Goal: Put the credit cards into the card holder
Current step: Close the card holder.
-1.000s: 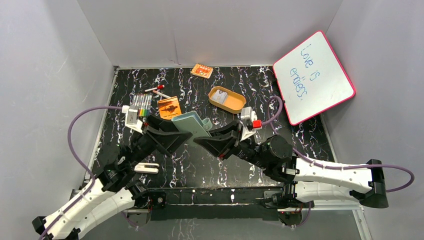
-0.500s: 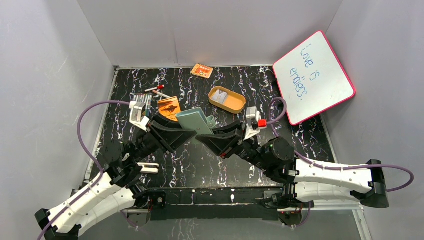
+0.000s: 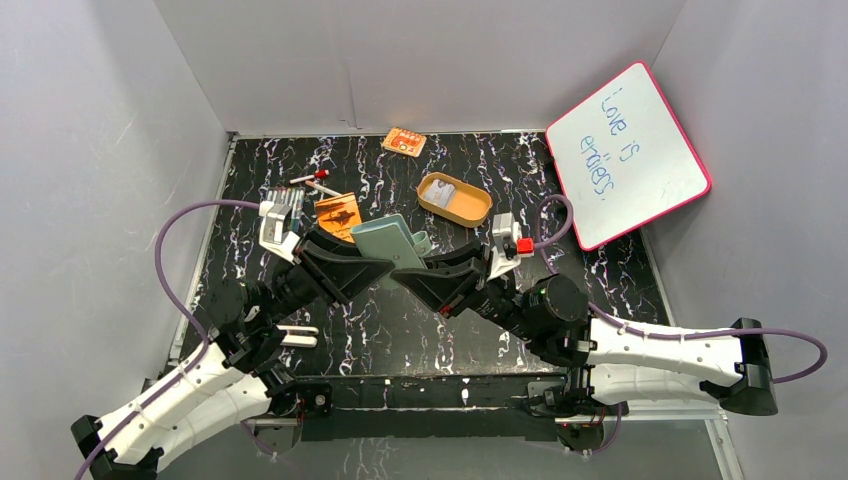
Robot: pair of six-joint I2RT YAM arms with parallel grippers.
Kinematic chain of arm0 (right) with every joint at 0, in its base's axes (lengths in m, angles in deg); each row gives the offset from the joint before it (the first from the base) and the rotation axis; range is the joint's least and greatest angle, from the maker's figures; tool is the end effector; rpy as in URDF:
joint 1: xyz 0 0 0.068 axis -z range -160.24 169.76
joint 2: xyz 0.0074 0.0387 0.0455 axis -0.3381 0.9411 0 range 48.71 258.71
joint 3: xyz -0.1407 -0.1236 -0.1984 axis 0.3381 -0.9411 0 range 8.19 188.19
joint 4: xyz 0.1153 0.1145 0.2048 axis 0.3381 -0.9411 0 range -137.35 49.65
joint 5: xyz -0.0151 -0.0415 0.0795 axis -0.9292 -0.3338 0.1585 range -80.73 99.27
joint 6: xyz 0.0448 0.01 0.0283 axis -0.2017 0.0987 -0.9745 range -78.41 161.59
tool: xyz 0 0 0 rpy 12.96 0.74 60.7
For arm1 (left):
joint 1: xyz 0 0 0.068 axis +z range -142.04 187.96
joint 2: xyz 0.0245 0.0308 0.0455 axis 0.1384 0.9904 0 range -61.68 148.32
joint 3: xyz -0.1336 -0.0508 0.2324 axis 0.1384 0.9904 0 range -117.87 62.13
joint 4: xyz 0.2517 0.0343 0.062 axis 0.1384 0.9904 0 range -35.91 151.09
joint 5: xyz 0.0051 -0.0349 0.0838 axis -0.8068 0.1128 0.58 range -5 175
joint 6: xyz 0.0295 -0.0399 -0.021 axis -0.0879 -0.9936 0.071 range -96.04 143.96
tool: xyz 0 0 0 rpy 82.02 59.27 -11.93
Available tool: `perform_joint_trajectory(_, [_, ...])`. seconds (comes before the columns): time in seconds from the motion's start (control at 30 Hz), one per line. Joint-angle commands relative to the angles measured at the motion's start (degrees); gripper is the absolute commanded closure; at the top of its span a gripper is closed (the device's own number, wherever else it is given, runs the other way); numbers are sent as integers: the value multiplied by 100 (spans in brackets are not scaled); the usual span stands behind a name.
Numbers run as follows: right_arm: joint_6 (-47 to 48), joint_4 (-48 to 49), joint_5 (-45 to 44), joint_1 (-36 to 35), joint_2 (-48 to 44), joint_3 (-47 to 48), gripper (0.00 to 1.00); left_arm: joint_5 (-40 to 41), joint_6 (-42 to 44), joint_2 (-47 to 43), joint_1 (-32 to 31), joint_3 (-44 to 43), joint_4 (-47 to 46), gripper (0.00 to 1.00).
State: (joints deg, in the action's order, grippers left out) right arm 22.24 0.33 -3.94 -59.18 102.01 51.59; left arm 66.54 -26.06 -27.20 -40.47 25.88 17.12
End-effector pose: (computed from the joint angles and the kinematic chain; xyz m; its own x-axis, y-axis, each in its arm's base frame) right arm 0.0478 0.2019 0.3978 -0.2115 0.5998 -0.7717 -0.8984 0.1915 0.3951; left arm 0.0774 -0.1042 0.3980 -0.4025 -0.6416 -0.6529 0.8795 -0.0732 -0.4702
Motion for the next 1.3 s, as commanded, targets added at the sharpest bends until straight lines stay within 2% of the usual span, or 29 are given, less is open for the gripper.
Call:
perform_joint_trajectory(0.0, [63,300,-82,10,48,211,100,-317,63,-5,-3,-51,-525,81])
perform_joint_trajectory(0.1, [46,255,-47,11,44,215,100,-339,143,-52,0,-31,-530,100])
perform_joint_trajectory(0.23, [4,-20,11,10,-26,248,100,-67,302,-310,-2,86,-387,100])
perform_joint_trajectory(0.27, [-26,-192,38,14,-55,301,88,90,357,-419,-1,98,-243,100])
perform_joint_trajectory(0.33, [-24,-780,98,10,-161,458,55,376,477,-652,-3,82,144,100])
perform_joint_trajectory(0.37, [-12,-1104,111,13,-254,538,46,480,566,-769,-2,64,328,100])
perform_joint_trajectory(0.43, [26,-1623,92,10,-483,625,36,568,771,-960,-3,-59,739,100])
perform_joint_trajectory(0.7, [386,-3344,-457,10,-1129,1296,34,164,1704,-806,-6,-1401,3249,100])
perform_joint_trajectory(0.83, [429,-3568,-797,14,-913,1718,35,683,1744,-415,0,-2136,4298,100])
perform_joint_trajectory(0.93, [390,-3791,-1399,10,-576,2072,35,1255,1468,-42,-5,-2421,4903,100])
perform_joint_trajectory(1.03, [-45,-4767,-2826,10,-128,2553,35,1715,989,180,-1,-2309,5284,100])
perform_joint_trajectory(1.1, [-309,-5519,-3727,16,184,2856,28,2038,562,131,-4,-1943,5194,100])
perform_joint_trajectory(1.27, [211,-5278,-3625,64,385,2826,12,2761,-565,-318,-3,-861,4954,100])
